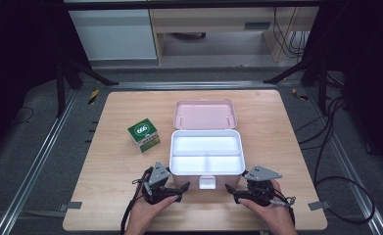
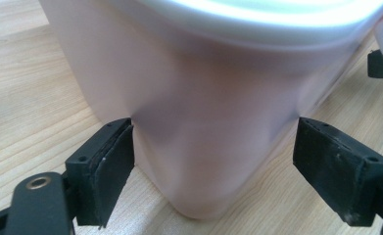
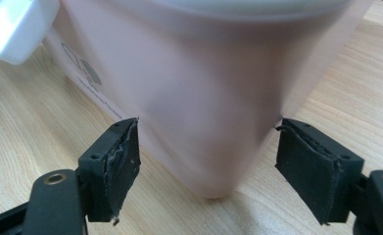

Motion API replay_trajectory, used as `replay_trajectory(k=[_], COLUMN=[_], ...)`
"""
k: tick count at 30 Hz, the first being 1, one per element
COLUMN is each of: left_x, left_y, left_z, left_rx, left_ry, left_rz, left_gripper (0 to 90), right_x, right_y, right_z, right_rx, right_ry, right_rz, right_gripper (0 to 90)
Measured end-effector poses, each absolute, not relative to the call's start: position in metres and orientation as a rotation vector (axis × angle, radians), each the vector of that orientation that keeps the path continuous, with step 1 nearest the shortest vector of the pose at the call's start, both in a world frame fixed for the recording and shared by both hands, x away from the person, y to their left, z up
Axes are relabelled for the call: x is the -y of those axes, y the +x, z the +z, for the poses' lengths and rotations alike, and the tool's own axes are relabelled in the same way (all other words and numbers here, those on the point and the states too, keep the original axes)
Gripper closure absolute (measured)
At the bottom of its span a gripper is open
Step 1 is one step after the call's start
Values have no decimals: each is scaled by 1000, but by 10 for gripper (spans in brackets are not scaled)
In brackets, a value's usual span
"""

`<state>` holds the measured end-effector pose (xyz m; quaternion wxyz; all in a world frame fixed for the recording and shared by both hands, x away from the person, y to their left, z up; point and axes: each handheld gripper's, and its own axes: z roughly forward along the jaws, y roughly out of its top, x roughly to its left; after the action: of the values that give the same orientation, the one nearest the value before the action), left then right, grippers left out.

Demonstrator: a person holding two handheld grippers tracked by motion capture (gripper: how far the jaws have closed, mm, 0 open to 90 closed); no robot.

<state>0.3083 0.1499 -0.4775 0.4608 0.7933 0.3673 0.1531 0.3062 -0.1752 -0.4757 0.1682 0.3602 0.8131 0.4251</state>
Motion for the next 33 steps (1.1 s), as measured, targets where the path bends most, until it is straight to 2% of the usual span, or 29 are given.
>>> replay_trajectory(k=[12,33], left_x=[-161,-174], left_y=[308,310], left_z=[-474,-477], left_rx=[-946,-991], left_ry=[1977,1955], left_rz=[424,438], left_gripper=[223,236], right_x=[162,146], right_y=[320,331], right_z=[-474,-474], right_rx=[-2349,-2364], right_ry=[990,975], right_rz=[1185,1191], right_gripper=[244,242])
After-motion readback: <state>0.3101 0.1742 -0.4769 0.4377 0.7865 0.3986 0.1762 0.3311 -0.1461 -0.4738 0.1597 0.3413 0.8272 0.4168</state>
